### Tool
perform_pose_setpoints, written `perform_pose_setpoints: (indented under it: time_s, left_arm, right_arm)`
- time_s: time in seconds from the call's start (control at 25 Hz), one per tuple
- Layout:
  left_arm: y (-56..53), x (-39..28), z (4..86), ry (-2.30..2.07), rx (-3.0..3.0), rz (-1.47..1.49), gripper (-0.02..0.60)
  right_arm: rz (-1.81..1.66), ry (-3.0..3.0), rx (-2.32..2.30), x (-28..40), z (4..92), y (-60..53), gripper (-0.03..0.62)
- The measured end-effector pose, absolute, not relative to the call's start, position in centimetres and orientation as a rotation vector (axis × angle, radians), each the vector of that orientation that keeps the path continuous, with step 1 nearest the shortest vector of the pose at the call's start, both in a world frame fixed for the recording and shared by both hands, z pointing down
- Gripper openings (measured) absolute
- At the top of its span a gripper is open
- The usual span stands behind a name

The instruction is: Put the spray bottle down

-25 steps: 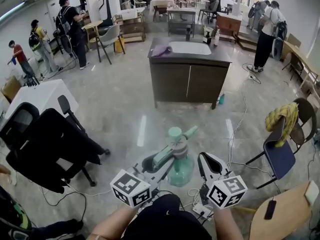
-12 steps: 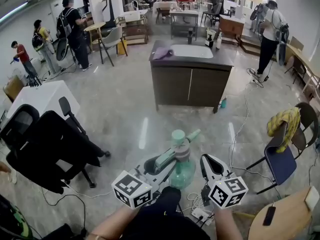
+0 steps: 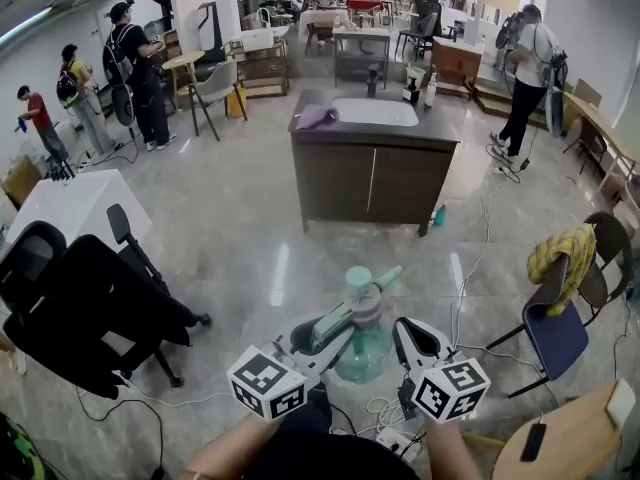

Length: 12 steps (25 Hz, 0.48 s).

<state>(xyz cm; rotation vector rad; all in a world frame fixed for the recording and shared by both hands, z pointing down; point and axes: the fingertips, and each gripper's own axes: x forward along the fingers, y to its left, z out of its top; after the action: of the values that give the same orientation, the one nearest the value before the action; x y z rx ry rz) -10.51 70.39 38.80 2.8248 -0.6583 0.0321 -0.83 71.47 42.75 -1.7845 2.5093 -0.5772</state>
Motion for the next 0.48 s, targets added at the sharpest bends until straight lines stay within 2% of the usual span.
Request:
perform_pose_setpoints:
  time_s: [0.48]
  left_arm:
    - [65.5,-11.4,38.5,-0.669,2.828,0.046,0.117]
  right_arm:
    - [-0.559,2.510,-1.756,-1.6,41.6,65.9,0.008]
